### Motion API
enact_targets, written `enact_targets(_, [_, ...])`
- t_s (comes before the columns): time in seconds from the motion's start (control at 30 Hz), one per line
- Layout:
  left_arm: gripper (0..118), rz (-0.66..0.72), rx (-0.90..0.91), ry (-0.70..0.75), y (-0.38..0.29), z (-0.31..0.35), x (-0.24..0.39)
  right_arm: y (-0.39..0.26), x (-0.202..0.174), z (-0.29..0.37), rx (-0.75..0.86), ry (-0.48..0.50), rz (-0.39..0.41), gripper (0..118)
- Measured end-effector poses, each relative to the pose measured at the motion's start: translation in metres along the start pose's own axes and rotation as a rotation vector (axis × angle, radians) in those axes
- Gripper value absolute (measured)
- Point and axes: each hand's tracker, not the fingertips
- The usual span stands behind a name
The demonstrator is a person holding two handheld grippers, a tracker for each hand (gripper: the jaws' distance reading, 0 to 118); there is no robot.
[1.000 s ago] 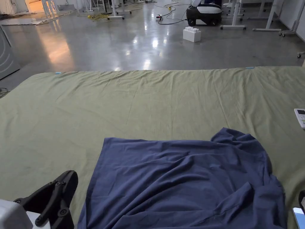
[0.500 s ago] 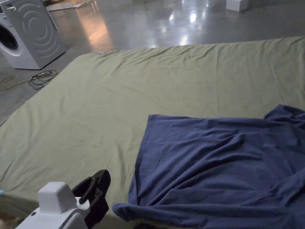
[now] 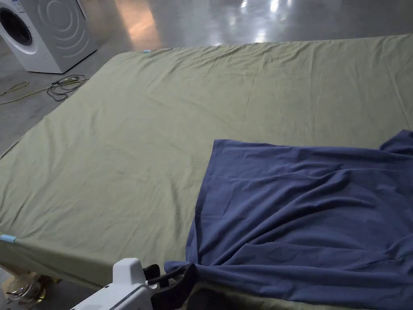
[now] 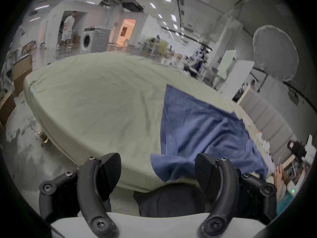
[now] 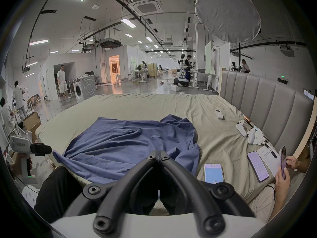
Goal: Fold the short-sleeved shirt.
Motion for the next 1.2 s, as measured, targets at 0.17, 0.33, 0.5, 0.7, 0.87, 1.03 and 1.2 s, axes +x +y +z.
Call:
enact_targets(0.17, [75,0.000,-0.066,0.012,0.006,-0.021,0.003,-0.006,0.005,0.003,-0.023,-0.021,-0.020,0])
enact_targets(0.33, [37,-0.077,-0.162,0.016,0.003,-0.040,0.014,-0.018,0.017,0.005,-0.058,-0.056,-0.044,0])
enact_targets(0.5, [11,-0.127,-0.221,0.062,0.014,-0.052,0.026,-0.026,0.037,0.004,-0.101,-0.123,-0.099,0])
enact_targets(0.7, [10,-0.261,-0.310,0.125,0.020,-0.063,0.055,-0.054,0.071,-0.030,-0.296,-0.138,-0.183,21])
enact_targets(0.87, [10,-0.274,-0.319,0.129,0.023,-0.061,0.059,-0.071,0.072,-0.058,-0.385,-0.092,-0.143,65])
enact_targets(1.03, [10,-0.213,-0.312,0.125,0.023,-0.060,0.052,-0.080,0.084,-0.092,-0.504,-0.084,-0.209,65])
enact_targets(1.2, [10,-0.301,-0.229,0.151,0.015,-0.046,0.060,-0.072,0.084,-0.081,-0.459,-0.021,-0.270,30])
